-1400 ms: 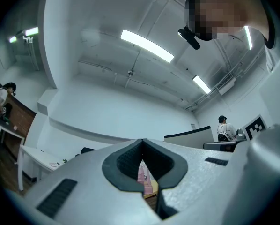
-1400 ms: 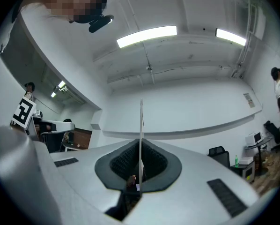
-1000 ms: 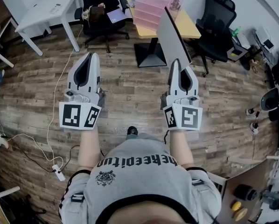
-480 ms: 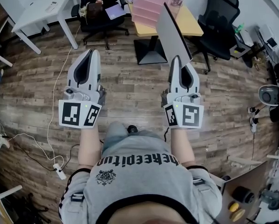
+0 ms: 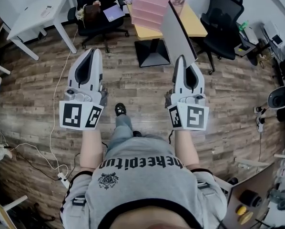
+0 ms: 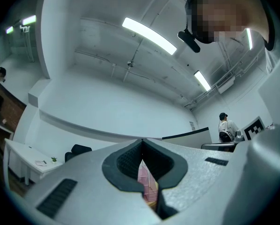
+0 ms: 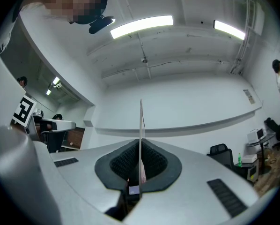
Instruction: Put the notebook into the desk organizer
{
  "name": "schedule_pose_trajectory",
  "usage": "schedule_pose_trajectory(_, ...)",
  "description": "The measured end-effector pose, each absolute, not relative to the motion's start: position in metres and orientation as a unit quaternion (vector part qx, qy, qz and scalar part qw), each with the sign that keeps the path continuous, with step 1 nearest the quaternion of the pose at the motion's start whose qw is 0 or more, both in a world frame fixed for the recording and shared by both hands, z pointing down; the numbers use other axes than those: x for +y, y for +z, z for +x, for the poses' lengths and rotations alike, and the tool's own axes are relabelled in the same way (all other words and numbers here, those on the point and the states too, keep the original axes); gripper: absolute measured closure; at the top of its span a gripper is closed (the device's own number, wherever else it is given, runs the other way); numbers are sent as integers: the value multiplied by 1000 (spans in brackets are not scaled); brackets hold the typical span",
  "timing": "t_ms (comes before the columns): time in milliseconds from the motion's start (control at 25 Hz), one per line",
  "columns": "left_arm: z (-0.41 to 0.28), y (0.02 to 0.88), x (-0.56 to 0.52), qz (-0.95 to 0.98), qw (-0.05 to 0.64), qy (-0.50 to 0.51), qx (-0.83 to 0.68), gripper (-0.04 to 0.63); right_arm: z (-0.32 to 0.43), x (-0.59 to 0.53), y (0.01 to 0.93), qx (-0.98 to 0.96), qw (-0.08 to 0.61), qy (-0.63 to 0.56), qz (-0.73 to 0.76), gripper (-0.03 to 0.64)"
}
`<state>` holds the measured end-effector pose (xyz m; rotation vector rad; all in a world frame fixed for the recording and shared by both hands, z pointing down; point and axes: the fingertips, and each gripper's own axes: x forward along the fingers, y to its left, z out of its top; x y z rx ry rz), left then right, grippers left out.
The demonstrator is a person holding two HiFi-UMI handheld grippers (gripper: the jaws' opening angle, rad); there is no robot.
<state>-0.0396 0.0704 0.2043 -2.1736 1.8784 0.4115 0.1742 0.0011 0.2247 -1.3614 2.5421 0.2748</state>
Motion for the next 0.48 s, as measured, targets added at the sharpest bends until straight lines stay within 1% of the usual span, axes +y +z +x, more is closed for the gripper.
schedule_pose_trajectory(480, -91, 198, -31, -755, 124, 141, 628, 592, 125, -95, 220, 861, 126, 98, -483, 607)
